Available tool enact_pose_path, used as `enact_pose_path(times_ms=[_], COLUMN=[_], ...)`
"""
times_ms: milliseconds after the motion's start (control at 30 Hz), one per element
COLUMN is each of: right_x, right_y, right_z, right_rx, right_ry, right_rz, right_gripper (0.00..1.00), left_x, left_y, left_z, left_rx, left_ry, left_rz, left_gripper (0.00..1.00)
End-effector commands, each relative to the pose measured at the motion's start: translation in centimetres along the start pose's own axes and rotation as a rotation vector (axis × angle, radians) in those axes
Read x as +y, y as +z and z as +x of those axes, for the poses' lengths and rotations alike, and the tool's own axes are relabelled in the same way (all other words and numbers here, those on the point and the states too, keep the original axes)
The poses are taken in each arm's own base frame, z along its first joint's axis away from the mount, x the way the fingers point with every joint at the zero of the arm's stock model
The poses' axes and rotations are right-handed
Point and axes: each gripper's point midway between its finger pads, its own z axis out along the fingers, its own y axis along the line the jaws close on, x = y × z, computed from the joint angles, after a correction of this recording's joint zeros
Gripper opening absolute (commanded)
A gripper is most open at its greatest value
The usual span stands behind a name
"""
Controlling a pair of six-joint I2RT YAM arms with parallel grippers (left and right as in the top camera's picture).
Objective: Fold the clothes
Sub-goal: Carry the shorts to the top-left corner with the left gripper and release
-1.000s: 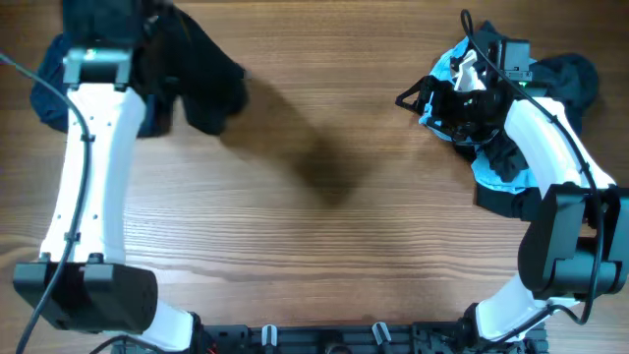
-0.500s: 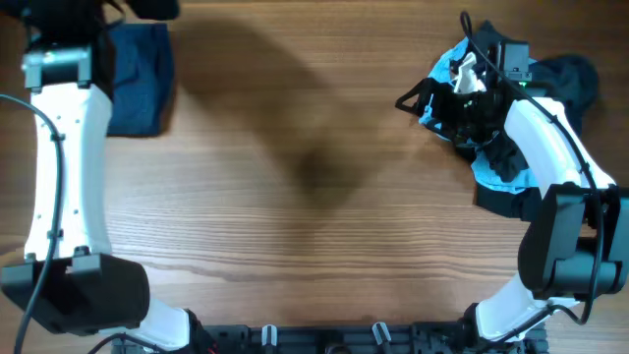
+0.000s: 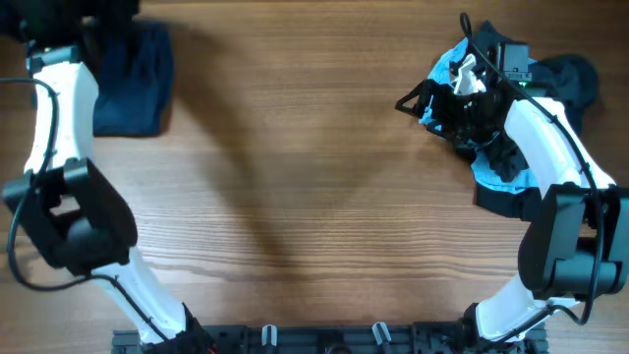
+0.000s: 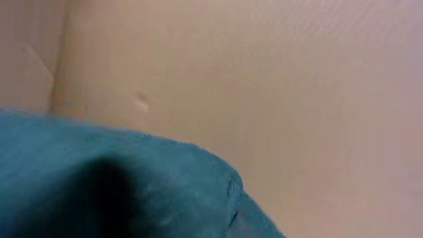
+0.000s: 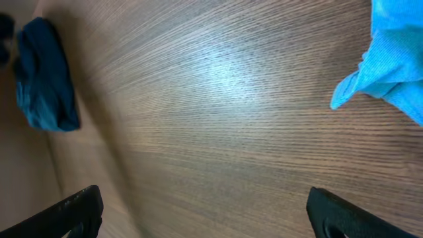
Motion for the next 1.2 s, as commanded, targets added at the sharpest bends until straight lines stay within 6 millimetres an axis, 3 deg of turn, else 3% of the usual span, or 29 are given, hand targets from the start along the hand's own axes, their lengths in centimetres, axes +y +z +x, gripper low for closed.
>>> enact_pose_path(times_ms=[0,133,333,500,600,667,933,1000,1067,1100,1167], right_x=[0.6,0.6,0.6,0.2,0.1,-0.3,-0.3,-0.3,-0.3,-0.2,0.1], right_y=[-0.8,-0.8,-0.8,-0.8,-0.8,-0.9,-0.9,-0.9,-0.9,-0.9,-0.8], right_z=[-0.6,-0.6,-0.6,-0.9,-0.9,-1.1,-1.5,-1.5,-1.5,-1.4,-1.4], right_rx=[-0.032,-0.032,-0.035,-0.046,-0.049,-0.057,-0.073,-0.072,-0.071,-0.070,-0.066], right_ry=[-0.039,-0.039,-0.042,-0.045,-0.048,-0.048,-0.054,-0.054,-0.053,-0.053,-0.055], right_rz=[0.012,0.012,0.011,0.032,0.039,0.063,0.066,0.066,0.065,0.062,0.047], right_gripper=[1.00,1.00,1.00,1.00,1.00,1.00,1.00,1.00,1.00,1.00,1.00], left_x=[-1.4,-1.7,1.2,2.8,4.3,5.9,12.4,12.8,12.4,12.1,10.8], left_y=[0.6,0.8,1.4,0.2,-1.6,-3.3,-12.3,-13.6,-14.8,-15.1,-15.9], left_z=[-0.6,0.5,6.2,10.3,12.1,12.9,15.7,15.7,14.8,14.4,11.9], left_rx=[-0.039,-0.002,0.175,0.393,0.549,0.656,1.029,1.066,1.085,1.085,1.048], left_ry=[-0.043,-0.057,-0.038,-0.050,-0.083,-0.117,-0.241,-0.254,-0.251,-0.251,-0.233], left_rz=[0.084,0.112,0.031,0.041,0.039,0.008,-0.273,-0.304,-0.313,-0.313,-0.285], left_gripper=[0.04,0.04,0.04,0.09,0.11,0.04,0.04,0.10,0.23,0.35,0.87])
